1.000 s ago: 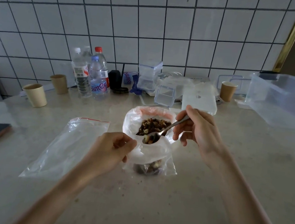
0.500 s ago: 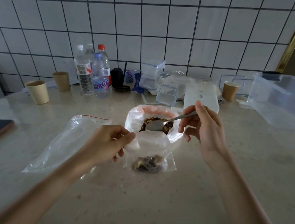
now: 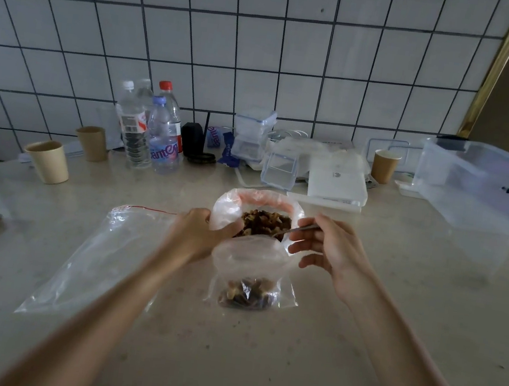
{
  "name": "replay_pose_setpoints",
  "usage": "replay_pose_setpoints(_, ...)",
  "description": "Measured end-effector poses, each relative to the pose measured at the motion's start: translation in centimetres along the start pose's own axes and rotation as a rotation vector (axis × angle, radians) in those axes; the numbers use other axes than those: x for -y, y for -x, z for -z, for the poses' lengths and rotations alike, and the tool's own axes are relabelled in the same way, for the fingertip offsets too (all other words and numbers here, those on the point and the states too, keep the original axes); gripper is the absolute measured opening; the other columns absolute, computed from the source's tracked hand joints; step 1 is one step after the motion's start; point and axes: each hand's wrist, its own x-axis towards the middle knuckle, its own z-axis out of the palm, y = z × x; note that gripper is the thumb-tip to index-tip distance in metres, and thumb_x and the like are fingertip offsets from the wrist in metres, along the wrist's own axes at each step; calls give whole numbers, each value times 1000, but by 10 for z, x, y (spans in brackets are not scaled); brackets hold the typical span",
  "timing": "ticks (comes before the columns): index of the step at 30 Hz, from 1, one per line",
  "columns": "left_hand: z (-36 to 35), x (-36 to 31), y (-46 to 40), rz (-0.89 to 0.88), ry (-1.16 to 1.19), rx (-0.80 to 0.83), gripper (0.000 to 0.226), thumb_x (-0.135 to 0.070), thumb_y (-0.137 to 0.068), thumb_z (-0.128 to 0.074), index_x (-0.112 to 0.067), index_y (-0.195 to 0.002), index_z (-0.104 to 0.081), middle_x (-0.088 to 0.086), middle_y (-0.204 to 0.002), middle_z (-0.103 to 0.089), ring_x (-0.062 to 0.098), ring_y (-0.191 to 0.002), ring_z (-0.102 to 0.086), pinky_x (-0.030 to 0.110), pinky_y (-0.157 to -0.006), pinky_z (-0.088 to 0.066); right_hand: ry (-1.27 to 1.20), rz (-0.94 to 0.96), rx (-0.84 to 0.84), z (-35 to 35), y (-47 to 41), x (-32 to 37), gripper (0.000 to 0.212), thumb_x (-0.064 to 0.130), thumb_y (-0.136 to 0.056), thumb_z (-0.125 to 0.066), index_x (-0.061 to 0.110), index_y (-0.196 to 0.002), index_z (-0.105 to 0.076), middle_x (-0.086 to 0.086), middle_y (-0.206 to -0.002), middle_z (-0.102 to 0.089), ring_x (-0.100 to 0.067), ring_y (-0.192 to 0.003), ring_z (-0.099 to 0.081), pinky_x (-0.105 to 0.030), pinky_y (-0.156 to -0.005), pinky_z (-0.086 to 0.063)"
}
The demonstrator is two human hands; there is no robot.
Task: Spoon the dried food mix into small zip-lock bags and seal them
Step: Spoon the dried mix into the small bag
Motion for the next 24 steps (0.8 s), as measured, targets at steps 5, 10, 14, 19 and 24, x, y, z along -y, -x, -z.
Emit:
replay_pose_setpoints(5, -5, 5, 1, -69, 123, 30, 39, -49, -91, -71, -10, -93, -74, 10, -87, -75, 31, -84, -71, 50, -78, -58, 6, -60, 84, -1, -2, -3, 39, 29, -110, -48, -3, -104, -68, -21, -91, -79, -25, -71, -77, -30, -52, -58)
replay_pose_setpoints(10, -4, 1, 4, -100, 243, -30, 29, -29, -95, -72, -1, -101, -71, 20, -94, -74, 38, -90, -68, 49, -77, -53, -82, -87, 68, -9, -4, -9, 35, 27, -108, -54, -4, -103, -68, -21, -92, -79, -22, -69, -77, -26, -53, -57)
replay_pose_setpoints(14, -4, -2, 7, -47, 340, -12, 28, -28, -94, -73, -4, -107, -70, 16, -99, -75, 36, -93, -70, 53, -84, -56, -117, -64, 2, -13, -5, -11, 33, 24, -108, -54, -5, -101, -68, -21, -90, -79, -24, -73, -79, -25, -54, -59)
replay_pose_setpoints(19, -5, -4, 8, 7, 431, 0, 25, -24, -94, -73, -4, -109, -70, 19, -102, -75, 40, -98, -70, 53, -87, -55, -79, 22, -52, -16, -6, -13, 31, 22, -108, -54, -5, -100, -67, -18, -86, -79, -25, -76, -80, -23, -53, -58)
replay_pose_setpoints(24, -6, -4, 10, 22, 460, 32, 27, -24, -93, -76, -4, -110, -71, 20, -104, -75, 40, -100, -71, 55, -90, -56, 26, 44, -21, -21, -4, -16, 31, 27, -105, -59, 0, -99, -73, -12, -90, -81, -23, -79, -79, -22, -55, -57)
